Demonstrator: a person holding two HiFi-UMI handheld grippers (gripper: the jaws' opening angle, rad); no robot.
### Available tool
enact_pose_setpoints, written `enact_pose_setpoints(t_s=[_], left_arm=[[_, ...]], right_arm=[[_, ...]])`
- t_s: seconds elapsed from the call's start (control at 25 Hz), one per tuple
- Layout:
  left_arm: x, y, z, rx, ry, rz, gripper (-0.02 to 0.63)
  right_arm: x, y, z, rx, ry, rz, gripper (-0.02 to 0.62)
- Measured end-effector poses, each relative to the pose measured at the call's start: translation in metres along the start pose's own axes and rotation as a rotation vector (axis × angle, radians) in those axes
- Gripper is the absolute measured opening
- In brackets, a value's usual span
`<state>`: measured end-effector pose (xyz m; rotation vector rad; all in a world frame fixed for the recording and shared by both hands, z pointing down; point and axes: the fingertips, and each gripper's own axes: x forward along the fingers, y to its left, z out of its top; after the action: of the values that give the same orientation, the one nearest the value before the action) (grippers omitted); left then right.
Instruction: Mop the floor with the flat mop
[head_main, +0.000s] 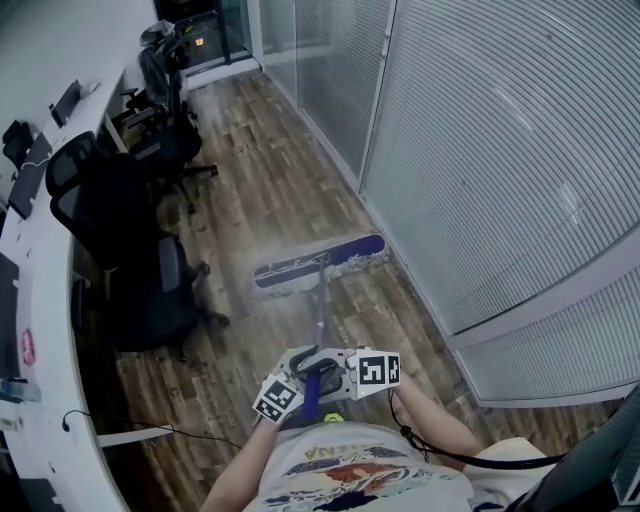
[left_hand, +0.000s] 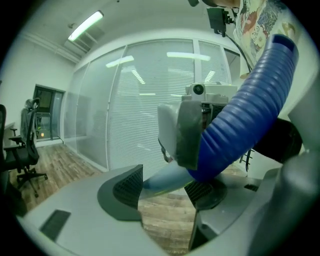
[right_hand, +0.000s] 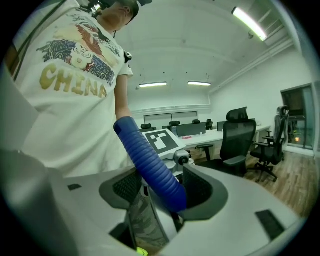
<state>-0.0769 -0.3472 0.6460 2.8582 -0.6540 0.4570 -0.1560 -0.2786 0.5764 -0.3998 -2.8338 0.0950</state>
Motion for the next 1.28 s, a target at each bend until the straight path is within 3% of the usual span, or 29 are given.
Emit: enact_pose_setpoints(t_s=[0.44, 0.8, 1.04, 1.28], left_arm=[[0.038, 0.150, 0.028, 0.090, 0.066, -0.092, 0.229], [0.069, 0.245, 0.042, 0.127, 0.087, -0.153, 0.229], [0.073, 0.287, 0.044, 0.135, 0.114, -0.181, 0.229], [0.068, 0.288, 0.043, 0.115, 0.132, -0.163, 0.229]], right_arm=[[-0.018, -0.165, 0.013, 0.054, -0.009, -0.128, 0.249], [-0.032, -0.271, 0.013, 0.079, -0.002, -0.221, 0.249], [-0.029, -0.315, 0.015, 0.090, -0.004, -0.264, 0.249], [-0.027, -0.313, 0.020, 0.091, -0.010, -0.256, 0.250]])
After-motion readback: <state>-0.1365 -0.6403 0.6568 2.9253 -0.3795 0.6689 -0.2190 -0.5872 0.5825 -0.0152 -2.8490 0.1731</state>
